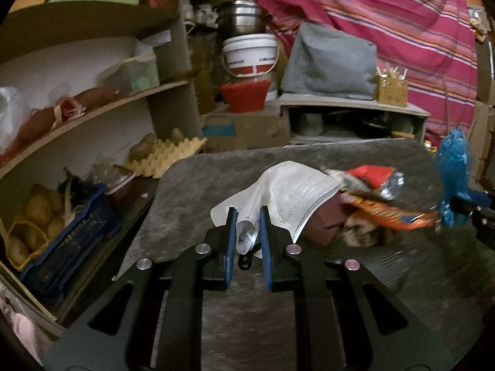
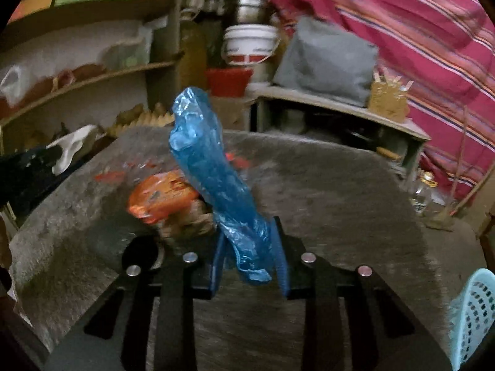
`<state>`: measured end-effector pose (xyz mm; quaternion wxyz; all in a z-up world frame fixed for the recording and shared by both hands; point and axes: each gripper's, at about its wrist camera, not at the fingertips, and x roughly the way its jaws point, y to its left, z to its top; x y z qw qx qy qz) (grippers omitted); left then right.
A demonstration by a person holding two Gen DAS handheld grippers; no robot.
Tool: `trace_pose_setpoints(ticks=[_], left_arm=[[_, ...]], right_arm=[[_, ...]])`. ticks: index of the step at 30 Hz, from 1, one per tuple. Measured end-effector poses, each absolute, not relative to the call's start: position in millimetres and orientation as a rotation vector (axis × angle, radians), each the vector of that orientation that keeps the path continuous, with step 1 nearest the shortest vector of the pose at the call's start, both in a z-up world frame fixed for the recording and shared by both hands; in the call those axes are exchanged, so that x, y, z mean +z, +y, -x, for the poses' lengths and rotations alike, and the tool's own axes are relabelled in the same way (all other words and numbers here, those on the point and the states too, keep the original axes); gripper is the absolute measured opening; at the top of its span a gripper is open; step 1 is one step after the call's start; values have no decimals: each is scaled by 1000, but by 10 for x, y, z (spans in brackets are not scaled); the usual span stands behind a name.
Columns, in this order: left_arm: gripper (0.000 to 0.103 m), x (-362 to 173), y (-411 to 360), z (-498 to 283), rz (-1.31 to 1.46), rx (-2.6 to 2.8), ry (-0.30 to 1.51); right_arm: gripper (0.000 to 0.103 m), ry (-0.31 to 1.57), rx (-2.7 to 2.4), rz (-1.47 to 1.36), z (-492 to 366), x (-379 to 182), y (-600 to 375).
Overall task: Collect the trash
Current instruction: 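Carry the tissue and blue bag to the blue basket and release both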
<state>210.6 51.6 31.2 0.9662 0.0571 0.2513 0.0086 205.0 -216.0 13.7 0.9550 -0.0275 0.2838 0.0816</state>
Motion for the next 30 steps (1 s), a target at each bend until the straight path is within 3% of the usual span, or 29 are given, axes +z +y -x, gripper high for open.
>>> trace_pose_setpoints(ticks=[18,30], left_arm=[[13,583,-1363,-1923,-203,-190,424],[13,257,-2999,-1589,-207,-432,469]], right_arm=[[29,534,-204,-75,-1297,494,-4300],[29,575,-435,-142,-662,240,-5626]])
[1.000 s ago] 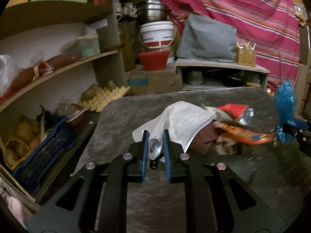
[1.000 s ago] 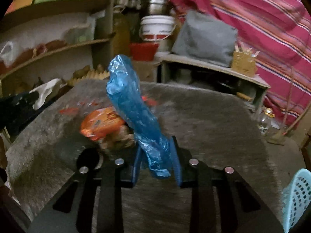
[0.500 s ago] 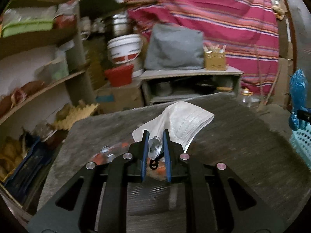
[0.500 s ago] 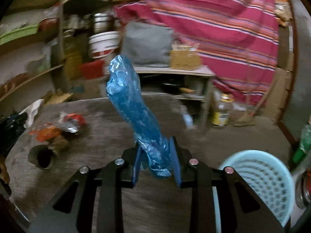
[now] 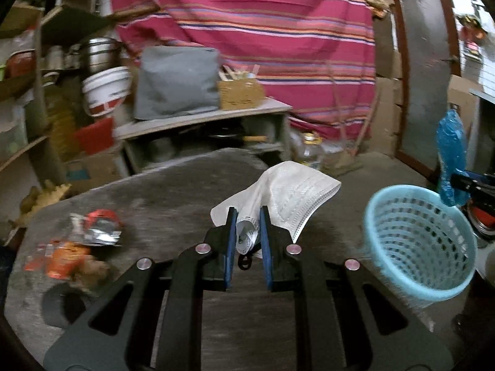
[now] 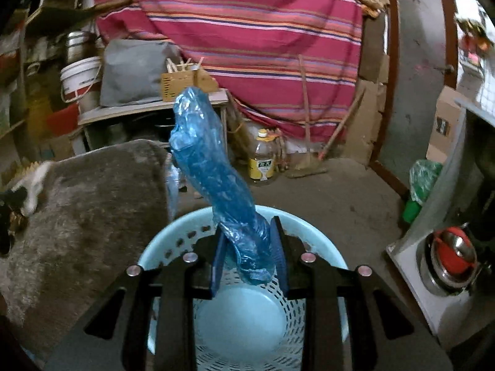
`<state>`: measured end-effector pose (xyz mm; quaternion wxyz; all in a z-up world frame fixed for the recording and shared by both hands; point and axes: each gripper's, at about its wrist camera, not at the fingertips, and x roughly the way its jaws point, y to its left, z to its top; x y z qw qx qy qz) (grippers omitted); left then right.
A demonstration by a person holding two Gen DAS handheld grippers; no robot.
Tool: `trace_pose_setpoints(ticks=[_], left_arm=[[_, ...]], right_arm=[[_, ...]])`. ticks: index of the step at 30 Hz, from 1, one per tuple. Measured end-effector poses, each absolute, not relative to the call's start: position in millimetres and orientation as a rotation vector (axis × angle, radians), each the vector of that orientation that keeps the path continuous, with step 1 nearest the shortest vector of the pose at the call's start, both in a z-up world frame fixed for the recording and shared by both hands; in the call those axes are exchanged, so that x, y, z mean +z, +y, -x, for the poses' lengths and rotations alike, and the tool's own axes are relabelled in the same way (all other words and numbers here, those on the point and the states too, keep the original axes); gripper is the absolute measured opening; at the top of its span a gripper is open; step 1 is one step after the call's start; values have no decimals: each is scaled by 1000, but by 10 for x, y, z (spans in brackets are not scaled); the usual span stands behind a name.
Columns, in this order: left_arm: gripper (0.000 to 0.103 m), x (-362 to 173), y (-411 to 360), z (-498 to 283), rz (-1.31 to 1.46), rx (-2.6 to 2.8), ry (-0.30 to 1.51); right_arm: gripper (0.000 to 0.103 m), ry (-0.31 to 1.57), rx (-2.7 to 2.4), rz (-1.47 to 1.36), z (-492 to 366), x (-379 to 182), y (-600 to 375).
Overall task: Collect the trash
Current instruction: 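Carry the tissue and blue bag to the blue basket and release both, then return to the table and grasp the black ribbed cup with the left tool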
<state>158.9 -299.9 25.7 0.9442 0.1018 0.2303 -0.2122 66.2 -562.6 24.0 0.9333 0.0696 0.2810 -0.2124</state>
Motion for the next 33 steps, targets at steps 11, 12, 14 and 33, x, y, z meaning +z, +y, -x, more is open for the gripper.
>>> trace_pose_setpoints(ticks=[11,12,14,33], left_arm=[[13,56,-4136,-1381,-248,-610,538],[13,32,-4249,-1362,-260,-629,547],[13,-5,-4392,-1360,-267,-653,564],[98,174,-3559,-1493,-231,-532,502]], right_arm=[[28,623,-490,-193,-577,54,-5985],[28,624,-492,-196,-569,55,-6024],[28,623,-508,-205,-533,59,-6068],[29,675,-456,-235,-702,-109,-6031]])
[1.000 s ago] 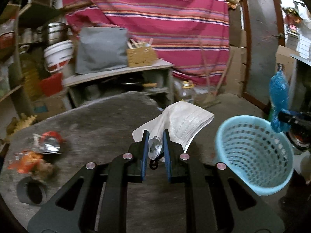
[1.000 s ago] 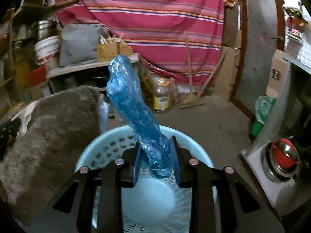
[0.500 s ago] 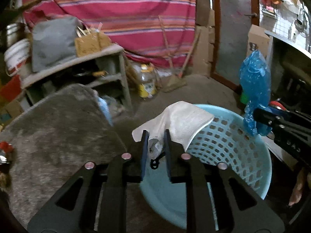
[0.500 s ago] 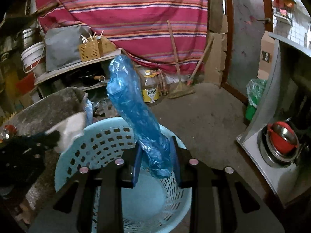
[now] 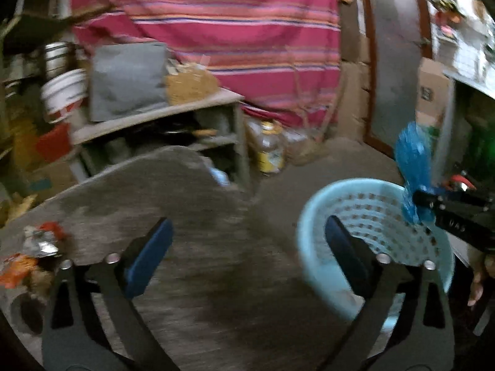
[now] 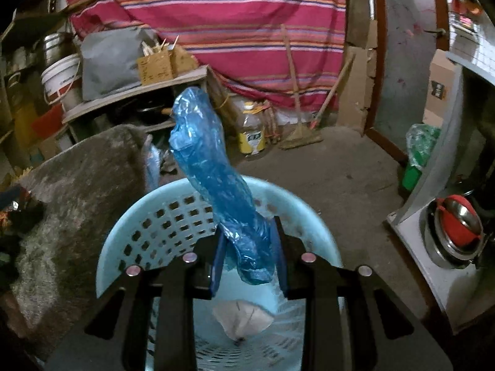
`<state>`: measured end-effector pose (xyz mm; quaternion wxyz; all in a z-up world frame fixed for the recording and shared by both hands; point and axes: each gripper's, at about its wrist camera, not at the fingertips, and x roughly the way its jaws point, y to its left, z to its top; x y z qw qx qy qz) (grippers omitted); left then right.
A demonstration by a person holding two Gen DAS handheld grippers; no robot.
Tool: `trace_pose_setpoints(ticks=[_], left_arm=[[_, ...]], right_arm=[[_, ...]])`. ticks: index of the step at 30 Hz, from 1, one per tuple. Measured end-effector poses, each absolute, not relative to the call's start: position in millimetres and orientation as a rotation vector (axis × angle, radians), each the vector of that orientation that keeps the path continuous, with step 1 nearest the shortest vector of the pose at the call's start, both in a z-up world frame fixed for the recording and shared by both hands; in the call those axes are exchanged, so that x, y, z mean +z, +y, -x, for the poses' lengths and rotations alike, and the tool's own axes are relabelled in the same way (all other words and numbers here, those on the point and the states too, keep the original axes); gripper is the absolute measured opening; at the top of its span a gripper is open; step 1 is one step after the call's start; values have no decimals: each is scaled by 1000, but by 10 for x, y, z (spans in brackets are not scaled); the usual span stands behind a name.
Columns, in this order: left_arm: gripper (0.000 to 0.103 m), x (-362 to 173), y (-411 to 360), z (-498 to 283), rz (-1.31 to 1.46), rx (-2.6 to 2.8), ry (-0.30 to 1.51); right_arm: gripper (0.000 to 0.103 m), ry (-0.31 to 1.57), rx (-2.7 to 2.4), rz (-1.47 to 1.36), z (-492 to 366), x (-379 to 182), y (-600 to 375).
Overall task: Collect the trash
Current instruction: 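Return to the table and grasp the black ribbed cup with the left tool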
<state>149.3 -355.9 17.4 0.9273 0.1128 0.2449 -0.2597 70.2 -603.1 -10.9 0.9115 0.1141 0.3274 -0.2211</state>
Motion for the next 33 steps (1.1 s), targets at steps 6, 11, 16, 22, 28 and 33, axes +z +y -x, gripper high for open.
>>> trace_pose_setpoints(ticks=[6,11,16,22,28,33], left_arm=[[98,318,-2706,-1541,-280,-389,464],[98,394,-1926,-1556,-289,-284,435],[98,400,-1171,-1698,-199,-183,464],[98,309,-594,-1793,-152,-107,465],[98,132,-278,-1839,-173,-38,492],[98,-58,-135,-1893,-134,-43,560]], right_arm=[[46,740,-418,-248,-951,-314,-5834],[83,748,-478,-198,-1019,-298,-5620],[87,707,-463,-260,-1042,-167,-5415],[96,600,-400,-146,-1243,82,-4757],[98,594,-307,-93,-1553,96,-4077],[99,618,-239,-51,-1742,69,-3602]])
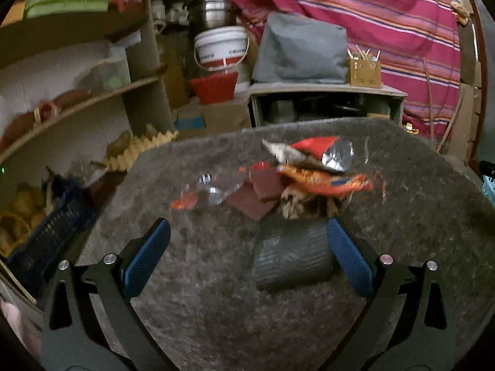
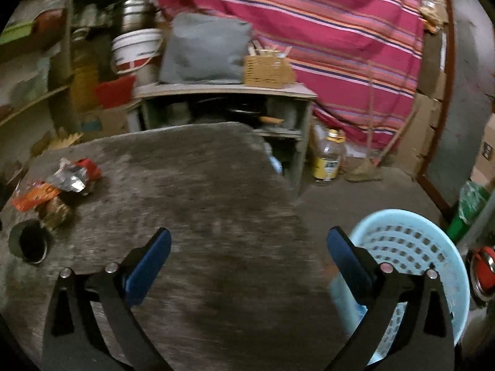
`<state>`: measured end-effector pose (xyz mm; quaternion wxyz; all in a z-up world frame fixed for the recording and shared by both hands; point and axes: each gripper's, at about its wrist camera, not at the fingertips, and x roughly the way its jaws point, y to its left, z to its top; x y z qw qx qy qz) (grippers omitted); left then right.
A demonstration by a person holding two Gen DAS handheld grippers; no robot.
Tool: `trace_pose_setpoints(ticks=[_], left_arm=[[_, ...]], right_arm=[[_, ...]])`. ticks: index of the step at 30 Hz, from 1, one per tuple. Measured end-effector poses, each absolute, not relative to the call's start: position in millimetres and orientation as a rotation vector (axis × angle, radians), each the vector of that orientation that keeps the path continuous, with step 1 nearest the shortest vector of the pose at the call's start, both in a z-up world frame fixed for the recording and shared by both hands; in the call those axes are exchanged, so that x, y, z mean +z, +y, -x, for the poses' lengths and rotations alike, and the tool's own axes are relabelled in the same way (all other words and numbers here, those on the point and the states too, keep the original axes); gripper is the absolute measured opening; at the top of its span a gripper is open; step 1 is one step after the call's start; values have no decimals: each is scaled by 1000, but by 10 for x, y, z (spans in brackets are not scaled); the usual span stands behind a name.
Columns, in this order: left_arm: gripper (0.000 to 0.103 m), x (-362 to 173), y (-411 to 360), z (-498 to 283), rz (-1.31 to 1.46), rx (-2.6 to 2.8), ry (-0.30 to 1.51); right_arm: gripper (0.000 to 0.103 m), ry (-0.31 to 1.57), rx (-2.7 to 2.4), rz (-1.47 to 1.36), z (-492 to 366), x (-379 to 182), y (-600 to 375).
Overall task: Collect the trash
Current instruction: 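Return to the table and grasp the black ribbed cup with the left tool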
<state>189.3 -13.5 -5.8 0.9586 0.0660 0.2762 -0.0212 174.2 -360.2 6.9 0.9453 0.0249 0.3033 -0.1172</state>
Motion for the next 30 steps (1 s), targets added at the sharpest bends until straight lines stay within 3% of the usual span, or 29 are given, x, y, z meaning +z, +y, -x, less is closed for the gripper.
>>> trace_pose_setpoints(ticks=[25,27,29,30], left_arm=[[97,-498,-446,-2381,-120,-184,772],[90,-526,-484,-2397,-134,-210,790],[74,-546,-508,-2408,-148,-215,803],[74,-531,-511,-2396,-158,-205,793]], right_arm=[[99,644,-190,-19,-2072,11,-3258],[99,648,-184,-22,-2087,5,-3228],[99,650,-181,-20,-2090,1,-3189],[99,650,-179,-18,-2093,1,-3163]])
